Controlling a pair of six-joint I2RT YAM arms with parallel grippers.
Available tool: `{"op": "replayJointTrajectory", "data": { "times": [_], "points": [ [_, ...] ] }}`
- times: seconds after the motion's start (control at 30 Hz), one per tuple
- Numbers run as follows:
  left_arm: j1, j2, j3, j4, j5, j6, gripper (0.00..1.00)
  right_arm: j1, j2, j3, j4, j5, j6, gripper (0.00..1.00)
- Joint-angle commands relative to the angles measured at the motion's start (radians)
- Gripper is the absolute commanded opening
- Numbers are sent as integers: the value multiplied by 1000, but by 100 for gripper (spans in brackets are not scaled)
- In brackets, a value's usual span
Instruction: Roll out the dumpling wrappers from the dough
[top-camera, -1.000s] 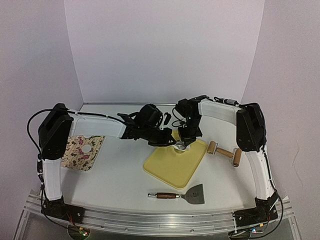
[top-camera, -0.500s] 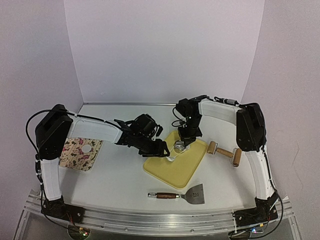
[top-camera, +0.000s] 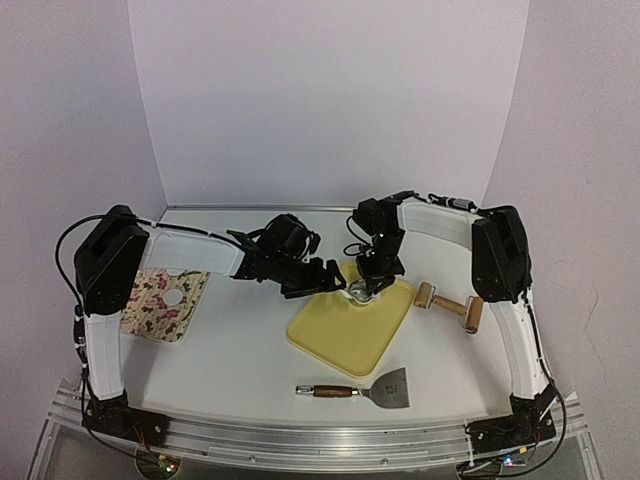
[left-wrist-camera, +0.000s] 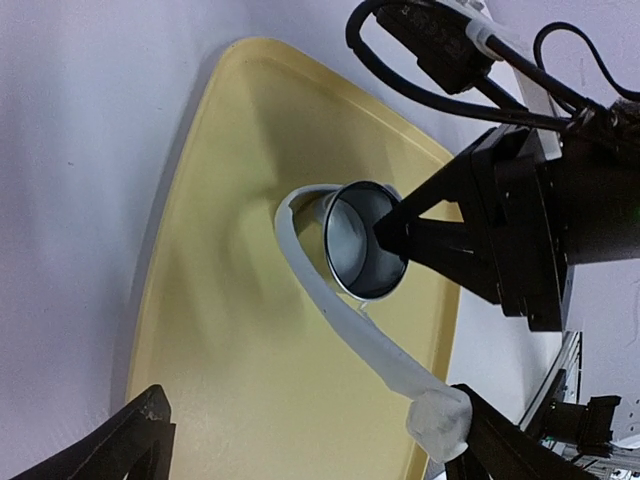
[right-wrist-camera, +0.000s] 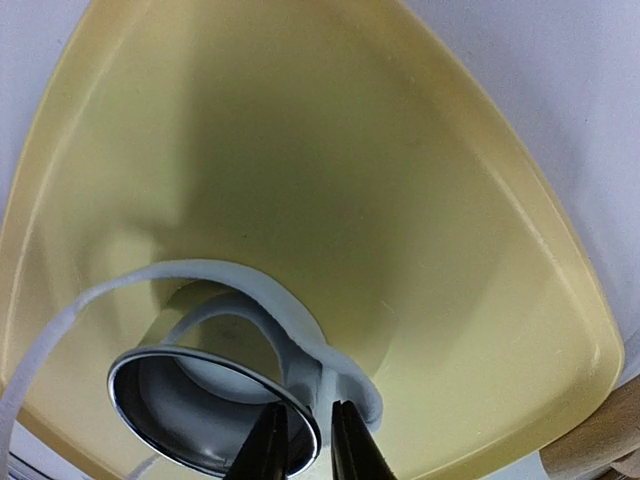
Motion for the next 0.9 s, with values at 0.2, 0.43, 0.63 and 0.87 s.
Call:
{"op": "replayJointTrajectory", "data": {
  "times": [0.2,0.43,0.63,0.87],
  "points": [
    [6,-47,-30,50,-6,29,99,-1,-30,68,-41,-49,9,23],
    [5,-76,-96,85,53,68,99,-7,-74,61,-64,-8,24,35],
    [5,-8,5,127,135,52,79,-51,-171,23,-49,-20,10,43],
    [9,59,141,125,189,-8,64,-121,-388,-202,126,-173,-78,51]
  ]
}}
